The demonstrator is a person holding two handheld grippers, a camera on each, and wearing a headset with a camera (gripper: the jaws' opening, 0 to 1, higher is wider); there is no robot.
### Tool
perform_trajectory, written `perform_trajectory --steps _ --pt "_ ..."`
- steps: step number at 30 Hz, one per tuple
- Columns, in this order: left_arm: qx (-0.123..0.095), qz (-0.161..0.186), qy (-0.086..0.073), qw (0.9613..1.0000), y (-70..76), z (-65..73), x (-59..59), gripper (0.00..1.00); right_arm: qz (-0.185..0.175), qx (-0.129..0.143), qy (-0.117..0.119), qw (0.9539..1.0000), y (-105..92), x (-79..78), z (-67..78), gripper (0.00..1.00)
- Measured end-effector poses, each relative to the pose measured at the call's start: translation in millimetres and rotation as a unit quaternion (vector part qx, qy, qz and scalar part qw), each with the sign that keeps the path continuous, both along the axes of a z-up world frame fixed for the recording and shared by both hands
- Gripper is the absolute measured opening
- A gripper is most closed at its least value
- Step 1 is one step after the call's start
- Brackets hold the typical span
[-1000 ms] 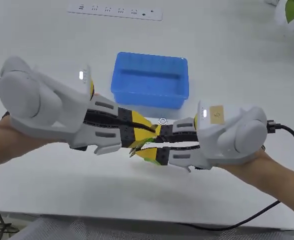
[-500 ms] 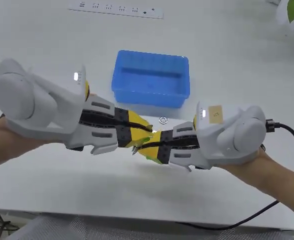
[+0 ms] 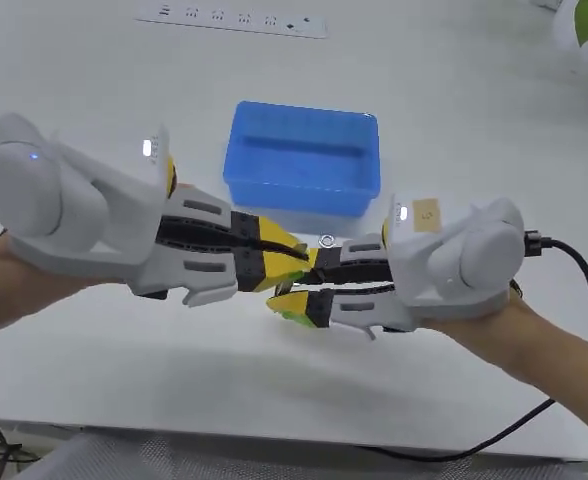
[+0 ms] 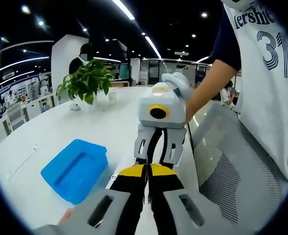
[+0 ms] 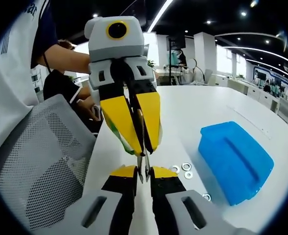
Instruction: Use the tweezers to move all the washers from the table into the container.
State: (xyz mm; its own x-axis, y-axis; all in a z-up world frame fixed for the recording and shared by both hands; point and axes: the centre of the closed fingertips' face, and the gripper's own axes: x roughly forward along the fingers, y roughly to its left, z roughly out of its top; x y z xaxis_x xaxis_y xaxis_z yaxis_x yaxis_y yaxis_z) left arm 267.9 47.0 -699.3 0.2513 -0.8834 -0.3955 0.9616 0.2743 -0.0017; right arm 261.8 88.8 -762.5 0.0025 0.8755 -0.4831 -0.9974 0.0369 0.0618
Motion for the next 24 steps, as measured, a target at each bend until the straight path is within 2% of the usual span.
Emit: perform_trajectory --steps 3,6,7,9,11,15,18,24 --pt "0.004 -0.002 0.004 1.0000 3.9 -2.1 -2.3 0.06 0.011 -0.008 -0.002 0.9999 -1.4 -2.8 -1.9 0.10" --pt "0.015 -0.006 0.000 0.9999 5.4 -5.3 -3.8 0.06 0.019 -0.019 -0.016 0.9995 -2.9 -4.5 -4.8 0.09" --pt "0.016 -0.005 -0.003 0.9999 5.7 -5.3 -3.2 0.06 0.021 -0.020 -0.030 0.9991 -2.8 -2.9 -4.9 0.09" --pt "0.016 -0.001 -0.008 0.9998 6.3 -3.9 -1.8 0.06 0.020 -0.018 -0.037 0.9989 -2.8 -0.8 -3.6 0.08" --pt "0.012 0.000 -0.005 0.9999 6.6 -1.7 -1.2 0.06 0.019 -0.016 -0.050 0.9984 -2.6 3.6 -1.0 0.08" --pt "0.023 0.000 -0.017 0.9996 8.7 0.3 3.5 0.08 0.020 -0.012 -0.066 0.9976 -1.8 8.3 2.7 0.08" --pt "0.033 -0.007 -0.014 0.9993 9.2 -1.8 4.2 0.09 0.021 -0.012 -0.077 0.9968 -0.9 11.3 4.7 0.08" --pt "0.033 -0.005 -0.013 0.9994 9.5 -0.4 8.2 0.09 0.023 -0.010 -0.079 0.9965 -1.4 13.9 3.2 0.07"
